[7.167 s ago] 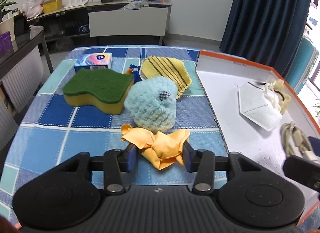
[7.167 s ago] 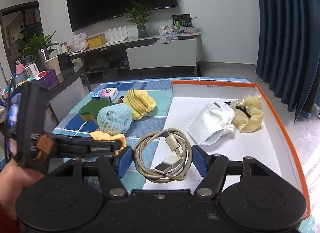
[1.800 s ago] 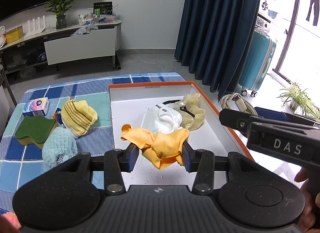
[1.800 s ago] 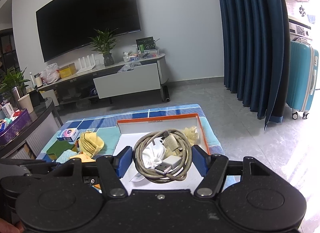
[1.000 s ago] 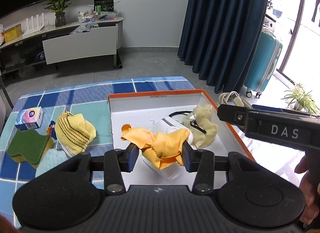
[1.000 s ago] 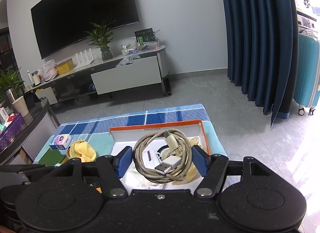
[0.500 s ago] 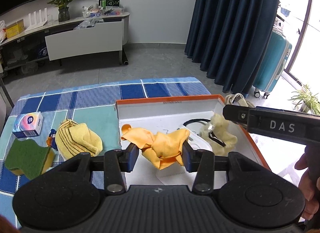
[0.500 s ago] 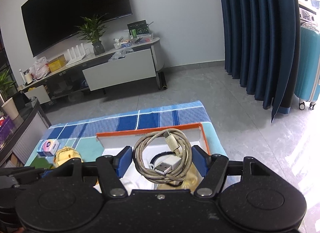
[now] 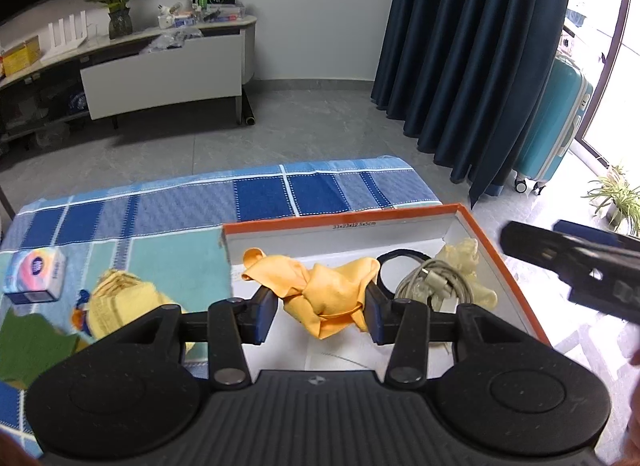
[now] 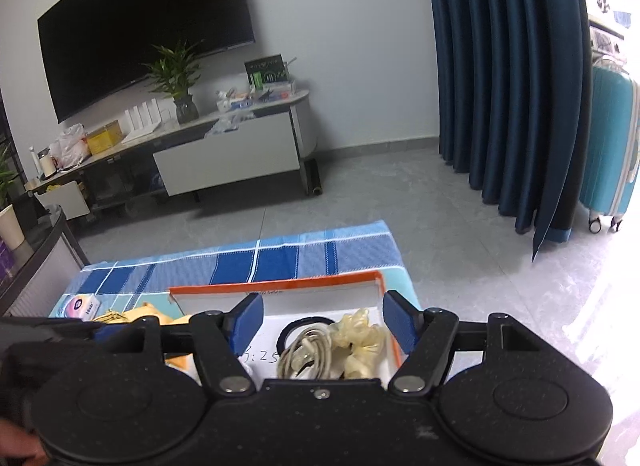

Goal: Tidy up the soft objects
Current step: 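Open left tool to drop the orange cloth while right tool releases the white cable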

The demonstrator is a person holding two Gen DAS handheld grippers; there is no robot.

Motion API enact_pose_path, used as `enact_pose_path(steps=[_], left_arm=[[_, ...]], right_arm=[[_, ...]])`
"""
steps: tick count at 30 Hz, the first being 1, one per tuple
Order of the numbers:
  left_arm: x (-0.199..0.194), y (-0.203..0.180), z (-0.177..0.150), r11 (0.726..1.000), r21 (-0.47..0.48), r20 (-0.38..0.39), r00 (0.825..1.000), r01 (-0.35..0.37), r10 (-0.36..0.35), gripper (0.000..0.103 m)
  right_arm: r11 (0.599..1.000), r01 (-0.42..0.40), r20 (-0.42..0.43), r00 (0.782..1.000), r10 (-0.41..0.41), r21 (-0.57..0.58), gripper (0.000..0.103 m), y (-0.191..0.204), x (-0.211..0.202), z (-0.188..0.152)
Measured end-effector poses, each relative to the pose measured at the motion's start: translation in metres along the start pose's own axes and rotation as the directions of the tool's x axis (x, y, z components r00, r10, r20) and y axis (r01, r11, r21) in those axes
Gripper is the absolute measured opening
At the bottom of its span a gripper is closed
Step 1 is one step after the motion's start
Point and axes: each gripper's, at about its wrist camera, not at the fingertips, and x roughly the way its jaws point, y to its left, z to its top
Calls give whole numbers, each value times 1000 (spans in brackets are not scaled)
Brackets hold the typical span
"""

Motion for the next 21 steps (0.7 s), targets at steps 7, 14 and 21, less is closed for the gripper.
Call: enact_pose_path(steps=[7, 14, 21], left_arm=[[13, -8, 4, 996, -14, -1, 996, 90, -90, 79], [-6, -2, 2, 998, -21, 24, 998, 67, -66, 82], [-37, 8, -9, 999, -33, 49, 998, -24, 26, 90]], right_arm=[[1000, 0, 23, 1000, 0, 12, 80, -5, -13, -1], [1000, -4, 39, 999, 4, 1, 80, 1, -26, -5], [999, -30, 14, 999, 31, -43, 80, 22, -39, -15]])
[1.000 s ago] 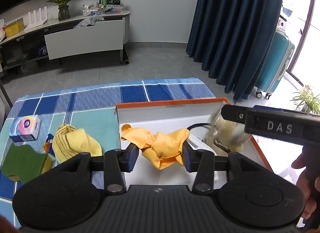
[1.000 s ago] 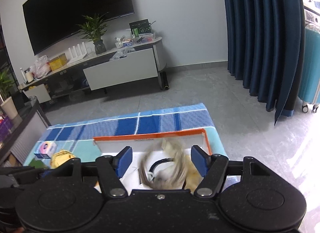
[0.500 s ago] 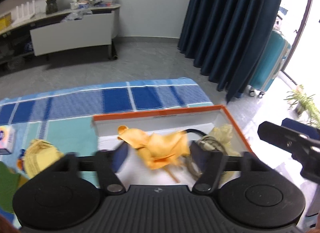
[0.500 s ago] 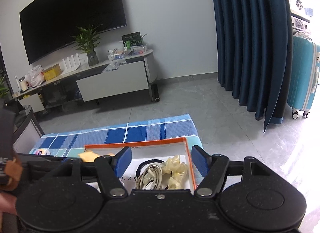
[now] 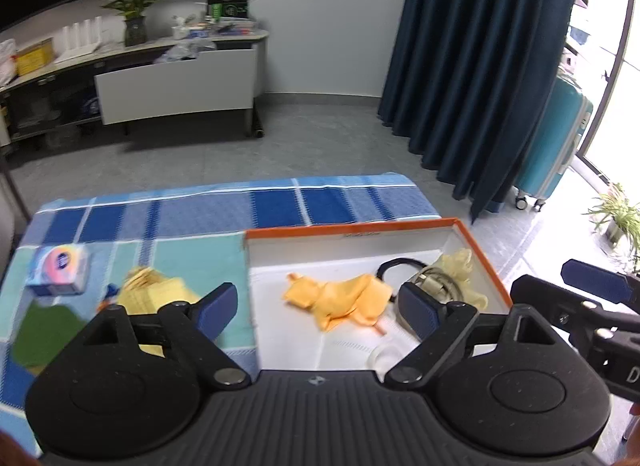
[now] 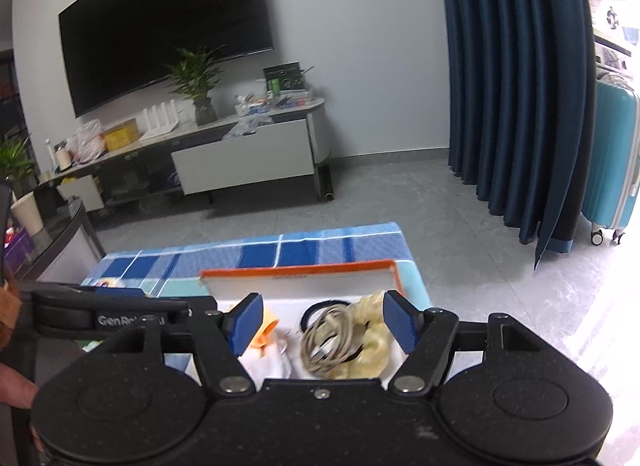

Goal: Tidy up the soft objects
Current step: 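Open left tool to drop the orange cloth while right tool releases the white cable, then move left tool to the green sponge while right tool reaches the light blue fuzzy ball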

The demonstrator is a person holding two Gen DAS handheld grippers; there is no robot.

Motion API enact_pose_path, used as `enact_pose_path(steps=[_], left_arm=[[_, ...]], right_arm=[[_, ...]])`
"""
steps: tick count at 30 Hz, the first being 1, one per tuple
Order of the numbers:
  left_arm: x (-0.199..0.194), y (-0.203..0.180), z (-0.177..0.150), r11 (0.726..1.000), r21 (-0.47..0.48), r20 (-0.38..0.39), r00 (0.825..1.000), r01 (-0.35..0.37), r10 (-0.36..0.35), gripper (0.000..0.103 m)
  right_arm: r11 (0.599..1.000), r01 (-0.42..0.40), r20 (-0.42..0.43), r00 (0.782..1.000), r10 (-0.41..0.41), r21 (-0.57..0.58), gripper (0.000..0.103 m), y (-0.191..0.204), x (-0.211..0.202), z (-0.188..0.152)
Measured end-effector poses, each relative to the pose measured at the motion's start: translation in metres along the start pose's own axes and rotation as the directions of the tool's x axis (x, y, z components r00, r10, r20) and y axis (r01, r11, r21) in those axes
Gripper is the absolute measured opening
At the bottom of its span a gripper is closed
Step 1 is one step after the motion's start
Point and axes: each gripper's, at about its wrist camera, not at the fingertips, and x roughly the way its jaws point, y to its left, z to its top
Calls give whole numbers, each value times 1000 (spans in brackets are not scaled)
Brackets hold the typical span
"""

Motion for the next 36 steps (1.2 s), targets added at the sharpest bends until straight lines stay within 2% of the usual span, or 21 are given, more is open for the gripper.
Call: enact_pose_path(steps=[8, 23, 36], left_arm=[[-29, 16, -16, 999, -31, 13, 999, -42, 43, 93], [-66, 76, -43, 987, -117, 34, 992, -113, 118, 94], [-69, 142, -71, 956, -180, -11, 973, -230, 232, 96]], right_arm=[[999, -37, -23, 999, 37, -26, 80, 29, -11, -10], [988, -127, -72, 990, 121, -84, 80, 96, -14, -29], [969, -209, -127, 973, 193, -128, 80, 147, -4, -48]])
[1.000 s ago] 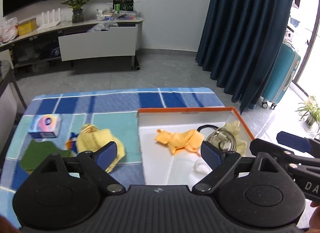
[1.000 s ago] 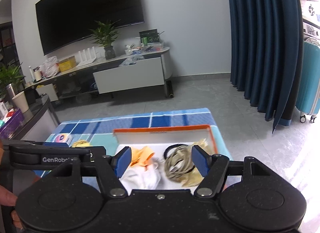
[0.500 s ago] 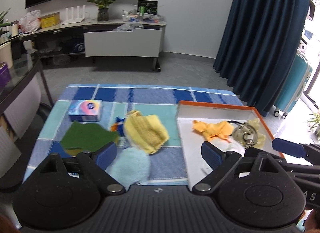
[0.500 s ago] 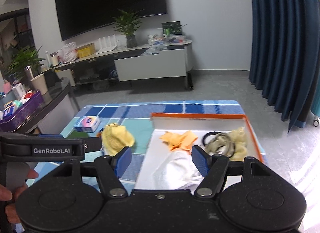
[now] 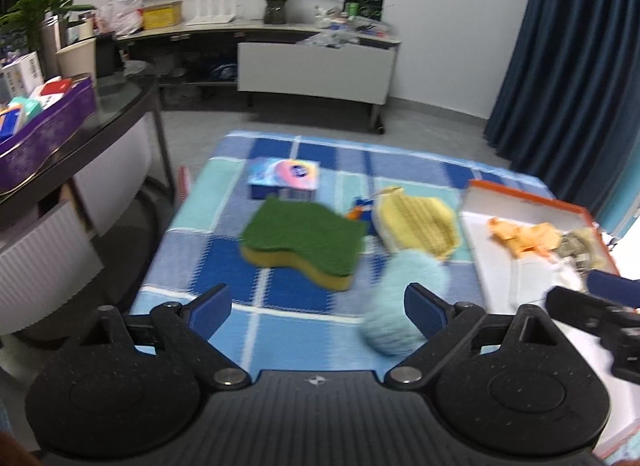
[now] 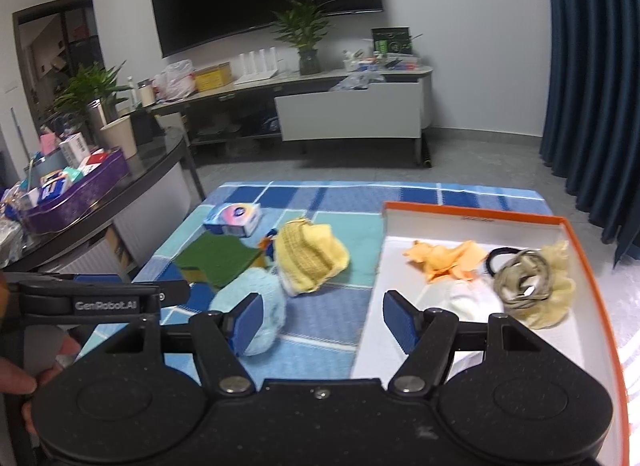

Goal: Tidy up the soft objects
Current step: 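Move left tool to the green sponge while right tool reaches the light blue fuzzy ball, then grasp the green sponge with left tool while right tool grasps the light blue fuzzy ball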

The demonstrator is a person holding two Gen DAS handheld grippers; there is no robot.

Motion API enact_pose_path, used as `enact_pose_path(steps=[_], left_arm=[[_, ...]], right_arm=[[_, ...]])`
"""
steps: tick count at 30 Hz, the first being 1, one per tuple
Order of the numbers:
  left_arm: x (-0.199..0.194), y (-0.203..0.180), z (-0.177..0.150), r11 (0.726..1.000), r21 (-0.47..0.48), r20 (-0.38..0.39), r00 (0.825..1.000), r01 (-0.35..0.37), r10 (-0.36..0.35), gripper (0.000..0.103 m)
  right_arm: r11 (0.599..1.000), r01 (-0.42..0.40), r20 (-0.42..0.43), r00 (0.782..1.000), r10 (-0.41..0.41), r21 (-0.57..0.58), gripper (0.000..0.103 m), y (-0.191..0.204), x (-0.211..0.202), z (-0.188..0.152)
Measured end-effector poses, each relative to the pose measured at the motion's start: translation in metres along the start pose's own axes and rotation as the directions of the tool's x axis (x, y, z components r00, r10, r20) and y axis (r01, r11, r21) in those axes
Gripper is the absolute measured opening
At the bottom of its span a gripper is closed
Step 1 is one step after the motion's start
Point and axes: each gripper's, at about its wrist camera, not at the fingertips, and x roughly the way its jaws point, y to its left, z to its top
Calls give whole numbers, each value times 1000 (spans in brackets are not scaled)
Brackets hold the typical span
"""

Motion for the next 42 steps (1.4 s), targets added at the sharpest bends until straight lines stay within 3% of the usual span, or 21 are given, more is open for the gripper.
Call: enact_pose_path(steps=[6, 12, 19, 25, 28, 32, 34, 37, 39, 42], left_arm=[[14, 23, 1, 993, -116, -12, 1000, -16, 14, 97], [28, 13, 11, 986, -163, -13, 1000, -25, 23, 98], [56, -4, 19, 996, -91, -38, 999, -3, 0, 99], [76, -15, 23, 993, -110, -36, 999, -44, 40, 99], [83, -21, 23, 994, -70, -50, 995, -87, 84, 100], [74, -6, 14, 993, -41, -40, 993, -110, 108, 102], [62, 8, 11, 996, -40, -35, 996, -85, 84, 102], [44, 25, 6, 989, 37, -26, 989, -144, 145, 103], [31, 41, 3, 994, 18, -40, 993, -112, 112, 103], [9, 57, 2, 996, -6, 17, 996, -92, 92, 103]], right_arm=[[1000, -16, -19, 1000, 16, -9, 80, 8, 8, -3], [1000, -29, -25, 999, 29, -4, 80, 10, 14, -5], [999, -43, -41, 998, 44, 12, 80, 5, 22, -10], [998, -57, -52, 997, 58, 33, 80, 1, 29, -14], [997, -60, -49, 997, 62, 42, 80, -2, 29, -13], [996, -63, -35, 997, 65, 59, 80, -9, 28, -12], [996, -69, -27, 997, 70, 64, 80, -10, 27, -11], [995, -77, -22, 997, 79, 63, 80, -11, 27, -10], [994, -85, -21, 996, 87, 63, 80, -9, 26, -11], [993, -99, -25, 995, 101, 64, 80, -6, 27, -12]])
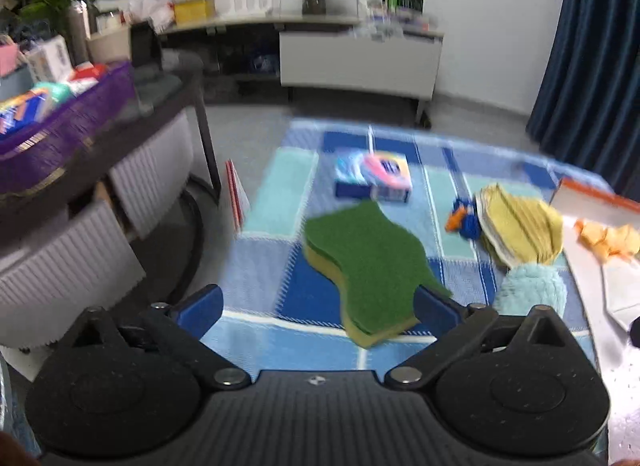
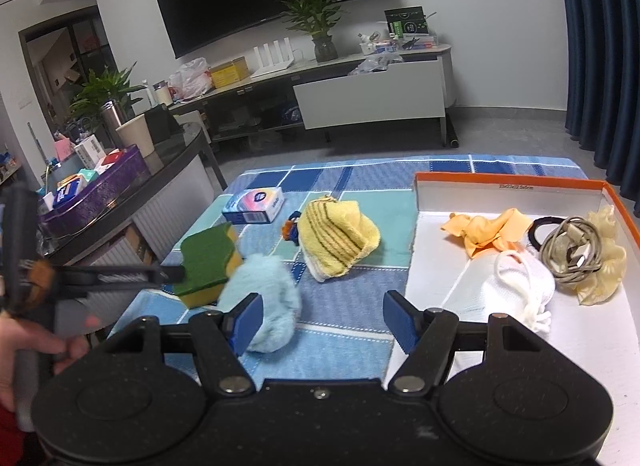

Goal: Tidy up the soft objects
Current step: 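Grasp the green sponge with left tool while right tool grasps the light blue fuzzy ball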

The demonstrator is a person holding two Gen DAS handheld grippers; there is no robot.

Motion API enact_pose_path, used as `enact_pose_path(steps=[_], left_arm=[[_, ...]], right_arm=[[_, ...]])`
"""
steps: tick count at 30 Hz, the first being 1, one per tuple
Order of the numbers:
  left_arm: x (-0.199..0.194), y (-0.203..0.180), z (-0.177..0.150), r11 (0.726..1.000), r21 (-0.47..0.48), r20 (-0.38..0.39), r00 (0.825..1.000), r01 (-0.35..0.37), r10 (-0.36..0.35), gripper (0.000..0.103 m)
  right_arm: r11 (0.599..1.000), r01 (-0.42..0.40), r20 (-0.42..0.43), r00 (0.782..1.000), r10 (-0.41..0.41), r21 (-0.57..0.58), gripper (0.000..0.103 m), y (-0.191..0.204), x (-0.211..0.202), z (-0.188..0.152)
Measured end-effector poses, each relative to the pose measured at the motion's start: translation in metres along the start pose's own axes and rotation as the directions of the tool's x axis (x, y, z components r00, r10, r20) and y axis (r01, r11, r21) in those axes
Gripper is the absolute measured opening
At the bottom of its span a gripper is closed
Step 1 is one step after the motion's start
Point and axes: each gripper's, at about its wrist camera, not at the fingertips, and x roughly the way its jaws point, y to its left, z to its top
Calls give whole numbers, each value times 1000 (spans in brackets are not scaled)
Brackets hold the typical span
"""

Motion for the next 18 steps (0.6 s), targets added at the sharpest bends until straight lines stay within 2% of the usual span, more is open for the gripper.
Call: enact_pose_path(steps=[2, 4, 5, 9, 11, 13, 18], left_arm=[[-3, 10, 0, 997, -58, 13, 998, 55, -54, 103], [2, 17, -4, 981, -149, 13, 993, 122, -121, 103], [6, 16, -7, 975, -180, 6, 991, 132, -133, 103], [11, -2, -5, 978, -162, -2, 991, 135, -137, 103], [12, -12, 0, 983, -139, 12, 993, 117, -117, 103], [14, -21, 4, 983, -156, 24, 995, 97, -95, 103], [38, -34, 14, 986, -169, -33, 999, -14, 8, 103]], right_arm=[[1000, -18, -8, 1000, 18, 2, 80, 4, 2, -1], [999, -34, -20, 999, 34, -23, 80, 14, 3, -4], [998, -37, -21, 999, 37, -43, 80, 19, 3, -5], [996, -40, -31, 999, 38, -81, 80, 28, 3, -8], [997, -35, -35, 999, 33, -75, 80, 27, 5, -8], [997, -31, -38, 999, 28, -67, 80, 28, 7, -7], [995, -43, -56, 998, 38, -93, 80, 34, 15, -9]])
